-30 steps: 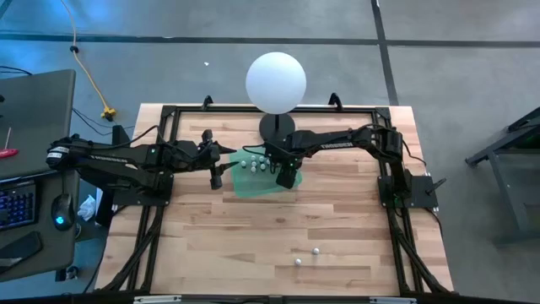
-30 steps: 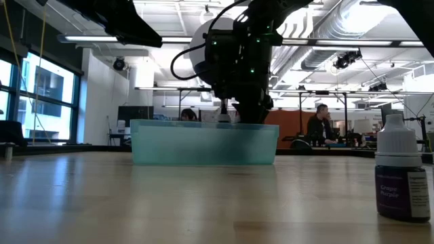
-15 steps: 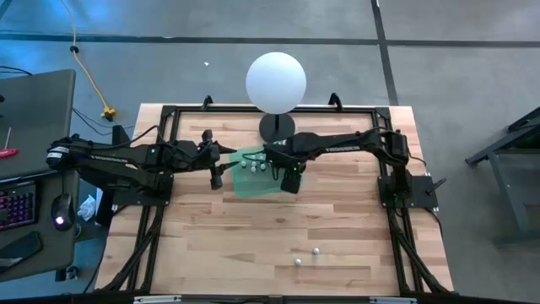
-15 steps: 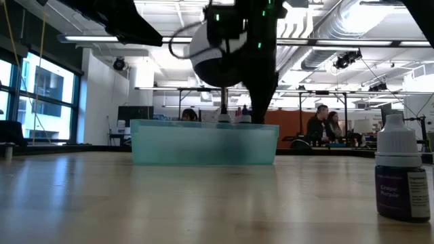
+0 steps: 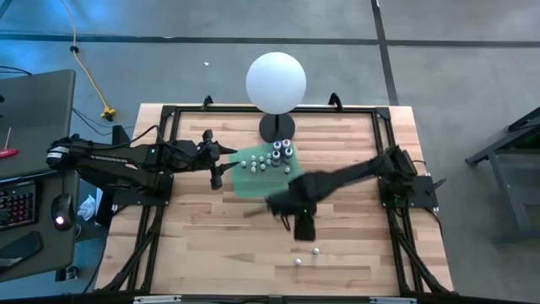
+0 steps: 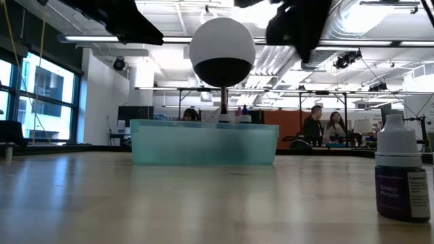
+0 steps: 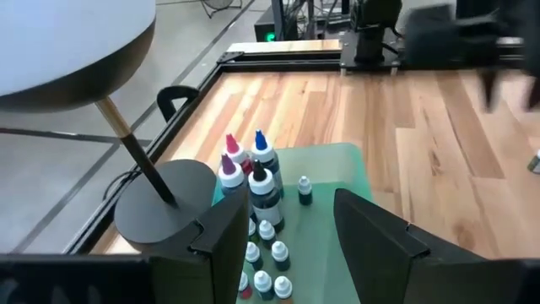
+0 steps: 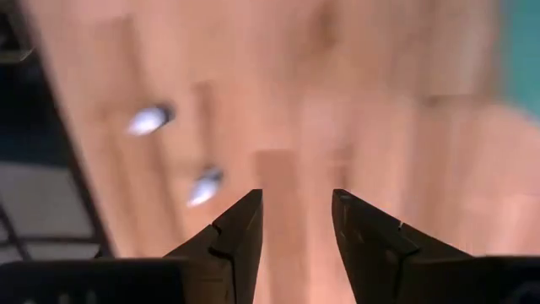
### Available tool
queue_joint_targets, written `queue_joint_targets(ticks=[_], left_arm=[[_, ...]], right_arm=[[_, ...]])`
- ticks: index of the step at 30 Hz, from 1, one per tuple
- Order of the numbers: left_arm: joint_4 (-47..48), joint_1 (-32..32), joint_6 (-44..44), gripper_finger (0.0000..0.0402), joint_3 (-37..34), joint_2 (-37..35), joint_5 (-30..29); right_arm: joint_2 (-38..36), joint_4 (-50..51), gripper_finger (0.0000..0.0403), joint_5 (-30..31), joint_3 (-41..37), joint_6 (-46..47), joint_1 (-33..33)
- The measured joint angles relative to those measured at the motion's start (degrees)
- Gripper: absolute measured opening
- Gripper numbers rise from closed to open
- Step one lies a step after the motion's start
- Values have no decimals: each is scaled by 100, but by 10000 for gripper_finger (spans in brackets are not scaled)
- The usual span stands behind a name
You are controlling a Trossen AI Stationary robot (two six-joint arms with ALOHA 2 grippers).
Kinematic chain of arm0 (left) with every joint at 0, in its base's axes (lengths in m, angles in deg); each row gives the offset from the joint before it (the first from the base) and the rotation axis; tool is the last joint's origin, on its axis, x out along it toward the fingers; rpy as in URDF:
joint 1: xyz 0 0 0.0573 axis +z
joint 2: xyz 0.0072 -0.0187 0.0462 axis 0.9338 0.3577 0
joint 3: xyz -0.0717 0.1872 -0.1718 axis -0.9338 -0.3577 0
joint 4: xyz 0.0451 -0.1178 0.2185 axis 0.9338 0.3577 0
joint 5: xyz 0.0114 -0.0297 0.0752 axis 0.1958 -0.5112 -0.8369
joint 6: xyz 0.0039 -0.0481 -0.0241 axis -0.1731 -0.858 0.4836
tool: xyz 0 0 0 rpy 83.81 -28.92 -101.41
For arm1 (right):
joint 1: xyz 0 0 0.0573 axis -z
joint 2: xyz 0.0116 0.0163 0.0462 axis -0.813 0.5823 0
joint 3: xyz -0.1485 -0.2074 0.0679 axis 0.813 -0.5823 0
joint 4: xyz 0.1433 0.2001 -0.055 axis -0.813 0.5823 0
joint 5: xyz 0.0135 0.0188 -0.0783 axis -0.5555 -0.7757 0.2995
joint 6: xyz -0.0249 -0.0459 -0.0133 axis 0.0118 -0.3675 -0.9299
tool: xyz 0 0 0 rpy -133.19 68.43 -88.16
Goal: Pick & Place food coloring
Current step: Put the small blue food coloring bottle into the green bin
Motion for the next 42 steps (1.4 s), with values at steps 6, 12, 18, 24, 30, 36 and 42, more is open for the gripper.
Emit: queue_joint_targets(ticks=[6,12,18,24,30,36,42], left_arm=[[0,-3,-233,170,0,0,480],[-25,-2,-246,170,0,100,551],[-421,-2,-270,170,0,326,544],[-889,-2,-268,170,0,531,544],[-916,-2,-263,170,-2,570,539],[-992,-2,-265,170,-1,570,536],[-993,-2,-265,170,-1,570,524]], right_arm=[[11,-666,136,-177,-571,60,-974],[12,-1816,136,146,-1230,306,-1584],[12,-2378,136,113,-1887,751,-1819],[11,-2532,136,182,-2336,758,-1864],[13,-2779,135,139,-2694,808,-1864],[13,-2736,121,-173,-2748,889,-1864],[-42,-2690,95,-235,-2741,911,-1864]])
